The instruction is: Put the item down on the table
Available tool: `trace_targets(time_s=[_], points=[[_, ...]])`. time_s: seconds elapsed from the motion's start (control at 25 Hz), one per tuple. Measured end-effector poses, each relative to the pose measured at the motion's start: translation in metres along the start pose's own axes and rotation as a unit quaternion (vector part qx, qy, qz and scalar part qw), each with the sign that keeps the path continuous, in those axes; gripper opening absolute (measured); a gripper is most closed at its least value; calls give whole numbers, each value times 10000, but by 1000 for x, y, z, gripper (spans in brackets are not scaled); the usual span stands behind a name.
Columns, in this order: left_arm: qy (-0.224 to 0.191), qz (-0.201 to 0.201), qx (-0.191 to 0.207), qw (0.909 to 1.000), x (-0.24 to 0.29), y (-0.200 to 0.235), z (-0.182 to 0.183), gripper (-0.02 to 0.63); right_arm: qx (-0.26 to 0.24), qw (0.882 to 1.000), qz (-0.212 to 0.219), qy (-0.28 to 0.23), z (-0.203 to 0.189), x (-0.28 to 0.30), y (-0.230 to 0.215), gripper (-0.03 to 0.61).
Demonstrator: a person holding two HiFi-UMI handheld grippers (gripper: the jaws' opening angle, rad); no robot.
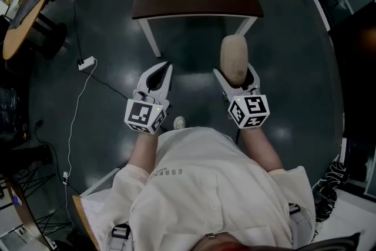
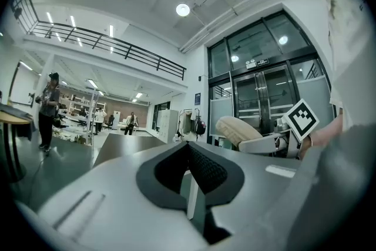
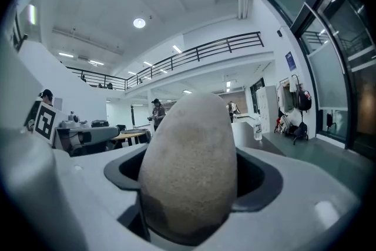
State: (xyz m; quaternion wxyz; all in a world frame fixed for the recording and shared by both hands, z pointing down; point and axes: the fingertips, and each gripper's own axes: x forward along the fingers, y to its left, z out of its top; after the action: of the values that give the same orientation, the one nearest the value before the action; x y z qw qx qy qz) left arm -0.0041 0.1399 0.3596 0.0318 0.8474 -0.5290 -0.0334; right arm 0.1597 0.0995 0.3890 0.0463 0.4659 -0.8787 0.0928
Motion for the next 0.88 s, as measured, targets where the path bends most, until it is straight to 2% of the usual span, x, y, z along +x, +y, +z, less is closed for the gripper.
trace_targets(time_s=[0.48, 0.88], points=[[-6, 90, -167, 9998, 0, 93, 0, 17, 29, 9999, -71, 89, 6, 77, 30, 394], [87, 91, -449, 9989, 44, 129, -17, 17, 36, 9996, -24, 277, 3, 142, 2, 394]])
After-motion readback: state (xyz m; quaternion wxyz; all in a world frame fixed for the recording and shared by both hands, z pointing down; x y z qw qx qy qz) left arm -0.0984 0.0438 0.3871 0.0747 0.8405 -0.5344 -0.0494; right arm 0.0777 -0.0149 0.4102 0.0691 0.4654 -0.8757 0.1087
